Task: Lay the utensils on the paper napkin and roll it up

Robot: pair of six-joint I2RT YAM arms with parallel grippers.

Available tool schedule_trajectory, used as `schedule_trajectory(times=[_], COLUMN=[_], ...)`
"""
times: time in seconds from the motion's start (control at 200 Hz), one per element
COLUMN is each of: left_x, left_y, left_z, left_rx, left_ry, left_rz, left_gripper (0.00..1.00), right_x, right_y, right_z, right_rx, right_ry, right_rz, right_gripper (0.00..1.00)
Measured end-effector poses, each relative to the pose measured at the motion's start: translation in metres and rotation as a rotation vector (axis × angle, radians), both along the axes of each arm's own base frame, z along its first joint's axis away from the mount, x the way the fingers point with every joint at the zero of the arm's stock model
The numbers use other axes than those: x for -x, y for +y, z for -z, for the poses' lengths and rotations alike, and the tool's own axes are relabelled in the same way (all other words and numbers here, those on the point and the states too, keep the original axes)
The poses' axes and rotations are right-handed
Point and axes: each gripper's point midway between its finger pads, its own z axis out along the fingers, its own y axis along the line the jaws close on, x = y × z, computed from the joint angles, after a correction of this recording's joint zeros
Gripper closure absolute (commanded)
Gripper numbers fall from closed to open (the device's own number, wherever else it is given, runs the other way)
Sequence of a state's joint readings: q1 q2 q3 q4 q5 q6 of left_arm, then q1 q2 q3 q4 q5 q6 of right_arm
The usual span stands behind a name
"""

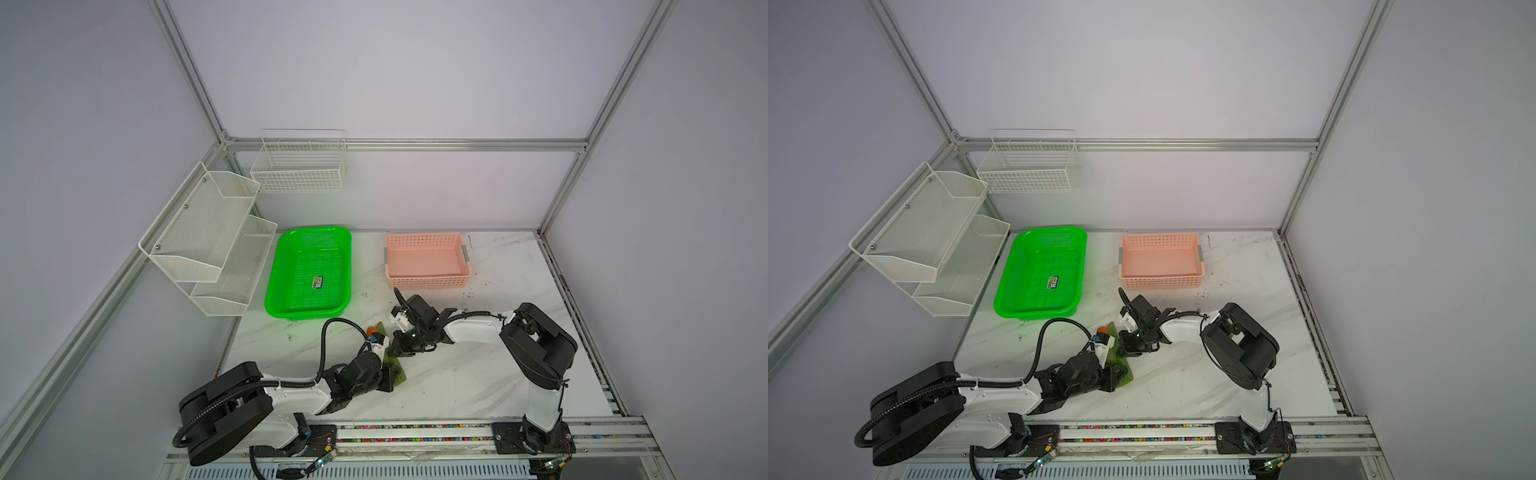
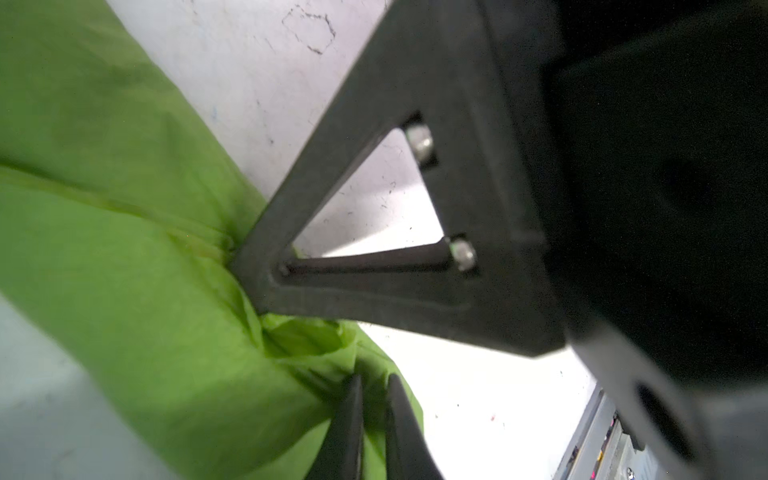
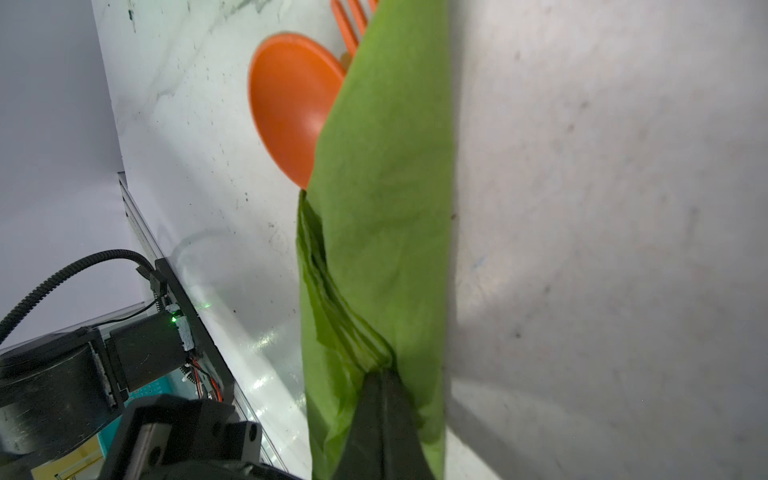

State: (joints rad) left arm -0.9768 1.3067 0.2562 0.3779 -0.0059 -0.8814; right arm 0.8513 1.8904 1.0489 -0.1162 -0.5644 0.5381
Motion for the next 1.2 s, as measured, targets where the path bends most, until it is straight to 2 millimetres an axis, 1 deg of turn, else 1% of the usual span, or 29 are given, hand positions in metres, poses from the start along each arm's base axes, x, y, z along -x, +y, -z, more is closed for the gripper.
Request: schedule_trajectory(times=[0.12, 0.225, 0.33, 0.385, 0.465, 0.54, 0.58, 0.65, 0.71, 0.78, 0.865, 0.935, 1.015, 1.125, 1.2], left_x=[-0.001, -0.001, 0.003, 0.003, -0.002, -0.012, -0.018, -0.032, -0.045, -0.058, -0.067, -0.07, -0.076, -0.088, -0.096], left_y=[-0.003, -0.003, 0.003, 0.012, 0.024, 0.037, 0.045, 0.06, 0.072, 0.084, 0.089, 0.088, 0.081, 0.065, 0.055], left_z=[0.0, -0.001, -0.011, -0.023, -0.05, -0.075, -0.083, -0.09, -0.091, -0.086, -0.077, -0.066, -0.057, -0.059, -0.066], left_rx=[0.006, 0.01, 0.002, -0.002, 0.026, 0.061, 0.074, 0.085, 0.083, 0.066, 0.038, 0.008, -0.024, -0.02, 0.002], left_ry=[0.0, 0.002, -0.006, -0.03, -0.105, -0.185, -0.208, -0.228, -0.231, -0.223, -0.211, -0.188, -0.157, -0.145, -0.149], left_rz=[0.001, -0.002, 0.0, -0.02, -0.066, -0.122, -0.158, -0.231, -0.291, -0.348, -0.364, -0.352, -0.323, -0.282, -0.263], left_gripper=[0.87, 0.85, 0.82, 0.81, 0.8, 0.8, 0.8, 0.81, 0.81, 0.81, 0.82, 0.82, 0.83, 0.83, 0.83], right_x=[-0.001, -0.002, -0.002, -0.002, -0.001, -0.001, -0.001, -0.001, -0.001, -0.001, -0.001, -0.001, -0.001, -0.001, -0.001], right_y=[-0.001, -0.002, -0.004, -0.004, -0.004, -0.004, -0.003, -0.003, -0.003, -0.003, -0.003, -0.003, -0.003, -0.003, -0.003], right_z=[-0.001, -0.001, 0.0, 0.001, 0.001, 0.001, 0.001, 0.001, 0.001, 0.0, 0.0, 0.0, 0.0, 0.0, 0.0], right_rx=[0.001, 0.002, 0.001, -0.004, -0.011, -0.018, -0.019, -0.023, -0.026, -0.028, -0.029, -0.029, -0.029, -0.031, -0.033], right_ry=[0.0, 0.001, 0.0, -0.003, -0.008, -0.013, -0.013, -0.013, -0.012, -0.011, -0.01, -0.01, -0.01, -0.01, -0.011], right_rz=[0.005, 0.006, 0.009, 0.006, 0.004, 0.003, 0.003, 0.002, 0.001, 0.0, 0.0, 0.0, 0.001, 0.001, 0.001], right_gripper=[1.0, 1.0, 1.0, 1.0, 1.0, 1.0, 1.0, 1.0, 1.0, 1.0, 1.0, 1.0, 1.0, 1.0, 1.0])
